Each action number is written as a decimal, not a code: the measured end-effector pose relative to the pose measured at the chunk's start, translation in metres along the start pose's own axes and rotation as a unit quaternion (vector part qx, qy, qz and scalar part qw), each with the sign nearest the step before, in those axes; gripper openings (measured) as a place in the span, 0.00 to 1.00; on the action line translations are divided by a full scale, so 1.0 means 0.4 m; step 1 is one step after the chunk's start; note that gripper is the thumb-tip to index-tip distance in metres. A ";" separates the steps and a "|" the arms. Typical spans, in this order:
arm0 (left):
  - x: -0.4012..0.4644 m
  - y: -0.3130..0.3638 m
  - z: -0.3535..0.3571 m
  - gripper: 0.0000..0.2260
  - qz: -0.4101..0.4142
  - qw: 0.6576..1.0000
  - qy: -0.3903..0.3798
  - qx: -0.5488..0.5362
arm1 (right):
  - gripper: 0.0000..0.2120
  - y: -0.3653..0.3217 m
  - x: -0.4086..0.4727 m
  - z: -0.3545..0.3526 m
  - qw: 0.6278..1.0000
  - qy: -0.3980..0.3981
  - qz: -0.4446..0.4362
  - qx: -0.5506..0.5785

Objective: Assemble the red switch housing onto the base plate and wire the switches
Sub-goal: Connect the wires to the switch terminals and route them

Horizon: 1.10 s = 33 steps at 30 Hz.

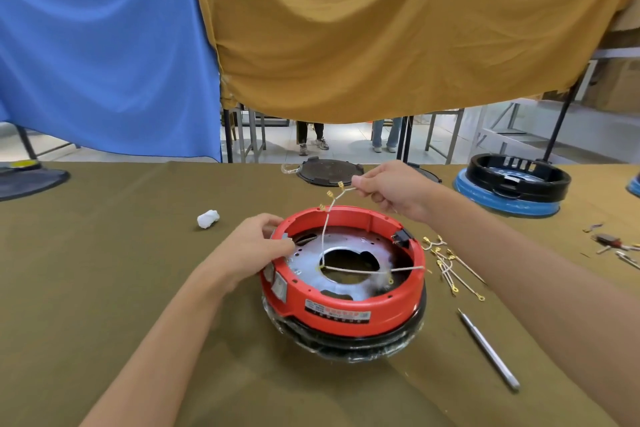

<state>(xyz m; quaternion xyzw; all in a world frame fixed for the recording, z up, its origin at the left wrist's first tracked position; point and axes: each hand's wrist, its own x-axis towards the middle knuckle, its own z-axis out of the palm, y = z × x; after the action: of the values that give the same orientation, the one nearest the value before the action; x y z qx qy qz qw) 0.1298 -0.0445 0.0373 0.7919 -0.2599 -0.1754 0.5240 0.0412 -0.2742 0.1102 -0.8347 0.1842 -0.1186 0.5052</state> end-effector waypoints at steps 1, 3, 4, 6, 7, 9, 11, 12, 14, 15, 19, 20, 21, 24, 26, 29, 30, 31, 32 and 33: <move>0.008 0.003 -0.010 0.15 0.008 1.000 -0.016 -0.006 | 0.10 0.002 0.002 -0.005 1.000 0.001 0.018 0.019; 0.027 0.018 -0.032 0.17 0.019 0.998 -0.062 0.012 | 0.09 0.005 0.006 -0.013 0.996 -0.001 0.058 0.062; 0.036 0.030 -0.042 0.19 0.024 0.995 -0.092 0.031 | 0.08 0.006 0.006 -0.017 0.992 -0.008 0.080 0.093; 0.049 0.054 -0.045 0.23 0.029 0.988 -0.145 0.050 | 0.06 0.008 0.003 -0.027 0.980 -0.035 0.120 0.158; 0.054 0.063 -0.041 0.23 0.028 0.985 -0.163 0.051 | 0.06 0.011 0.000 -0.032 0.973 -0.050 0.135 0.181; 0.068 0.073 -0.025 0.22 0.025 0.981 -0.178 0.066 | 0.06 0.023 -0.005 -0.034 0.965 -0.065 0.153 0.204; 0.073 0.079 -0.014 0.21 0.026 0.982 -0.157 0.105 | 0.06 0.041 -0.005 -0.031 0.964 -0.054 0.152 0.209; 0.066 0.081 -0.014 0.20 0.017 0.983 -0.133 0.126 | 0.06 0.050 -0.005 -0.029 0.965 -0.044 0.147 0.212; 0.035 0.078 -0.019 0.20 -0.026 0.981 -0.098 0.165 | 0.06 0.066 -0.005 -0.026 0.965 -0.031 0.137 0.223; 0.017 0.075 -0.020 0.19 -0.049 0.977 -0.097 0.181 | 0.06 0.073 -0.005 -0.025 0.963 -0.028 0.135 0.231; -0.027 0.073 -0.007 0.14 -0.056 0.974 -0.108 0.189 | 0.06 0.088 -0.010 -0.023 0.957 -0.020 0.138 0.256; -0.024 0.080 -0.007 0.14 -0.045 0.975 -0.113 0.187 | 0.06 0.090 -0.014 -0.022 0.953 -0.023 0.140 0.268; -0.017 0.091 -0.010 0.15 -0.034 0.974 -0.124 0.186 | 0.05 0.090 -0.018 -0.022 0.947 -0.027 0.141 0.286; 0.016 0.123 -0.027 0.19 -0.003 0.962 -0.196 0.190 | 0.04 0.090 -0.034 -0.028 0.929 -0.035 0.137 0.342; 0.042 0.135 -0.027 0.20 0.017 0.954 -0.225 0.196 | 0.04 0.085 -0.048 -0.031 0.919 -0.033 0.136 0.368; 0.070 0.135 0.001 0.18 0.081 0.945 -0.188 0.254 | 0.04 0.081 -0.068 -0.032 0.905 -0.027 0.133 0.403; 0.075 0.129 0.013 0.17 0.095 0.945 -0.162 0.268 | 0.04 0.082 -0.075 -0.032 0.903 -0.025 0.131 0.409; 0.076 0.122 0.024 0.15 0.105 0.949 -0.134 0.267 | 0.04 0.082 -0.080 -0.030 0.900 -0.022 0.130 0.415; 0.073 0.114 0.033 0.13 0.115 0.957 -0.104 0.245 | 0.04 0.083 -0.085 -0.029 0.897 -0.020 0.128 0.423; 0.067 0.108 0.039 0.12 0.126 0.969 -0.072 0.203 | 0.04 0.085 -0.089 -0.027 0.894 -0.020 0.126 0.431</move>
<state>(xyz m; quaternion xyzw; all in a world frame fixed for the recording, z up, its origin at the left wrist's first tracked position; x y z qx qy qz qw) 0.1329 -0.0856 0.0707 0.8278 -0.4244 -0.1080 0.3507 -0.0014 -0.2820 0.0847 -0.5074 0.2084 -0.1056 0.8294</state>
